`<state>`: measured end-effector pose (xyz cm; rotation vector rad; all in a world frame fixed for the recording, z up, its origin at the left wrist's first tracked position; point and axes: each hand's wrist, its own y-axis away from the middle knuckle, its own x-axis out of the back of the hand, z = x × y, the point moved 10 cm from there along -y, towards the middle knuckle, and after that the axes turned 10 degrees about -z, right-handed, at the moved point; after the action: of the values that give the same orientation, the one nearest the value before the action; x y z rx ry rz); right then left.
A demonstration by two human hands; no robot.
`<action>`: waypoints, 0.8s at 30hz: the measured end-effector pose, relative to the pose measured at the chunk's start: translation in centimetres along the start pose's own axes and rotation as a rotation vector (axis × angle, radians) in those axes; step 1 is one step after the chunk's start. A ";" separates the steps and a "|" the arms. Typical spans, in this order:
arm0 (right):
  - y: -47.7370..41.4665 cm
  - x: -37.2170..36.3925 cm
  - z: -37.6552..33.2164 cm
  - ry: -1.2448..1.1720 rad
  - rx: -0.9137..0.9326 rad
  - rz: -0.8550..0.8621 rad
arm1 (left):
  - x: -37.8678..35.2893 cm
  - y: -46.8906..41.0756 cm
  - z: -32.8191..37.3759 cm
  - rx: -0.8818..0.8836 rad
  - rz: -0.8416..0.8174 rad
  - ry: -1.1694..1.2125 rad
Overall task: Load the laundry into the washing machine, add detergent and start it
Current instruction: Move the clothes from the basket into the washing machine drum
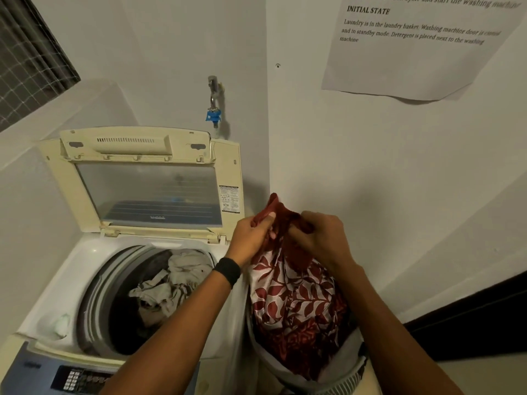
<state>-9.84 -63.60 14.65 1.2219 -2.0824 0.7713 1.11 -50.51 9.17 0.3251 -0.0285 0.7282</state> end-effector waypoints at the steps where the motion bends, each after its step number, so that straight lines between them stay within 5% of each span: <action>1: 0.0 -0.7 -0.4 -0.009 -0.008 -0.003 | -0.6 0.2 -0.3 0.014 -0.017 0.042; 5: -0.4 -3.0 -1.1 0.067 -0.068 -0.034 | -1.5 0.7 -1.3 0.105 -0.054 0.190; 10: 0.6 -6.7 -3.9 0.081 0.210 -0.356 | 0.7 0.8 -2.0 0.186 -0.072 0.175; 14: 0.5 -6.6 -2.3 0.047 0.088 -0.292 | 0.3 0.8 -1.7 0.169 -0.215 0.010; 18: 1.1 -7.7 -0.9 0.130 0.032 -0.285 | 1.7 0.2 -0.4 0.110 -0.092 -0.045; 24: 2.8 -10.8 2.5 0.185 -0.023 -0.728 | 2.8 0.1 0.8 0.026 -0.099 -0.034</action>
<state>-8.52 -58.37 4.52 1.6687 -1.3365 0.4843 3.17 -48.88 10.32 0.3610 -0.0350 0.6253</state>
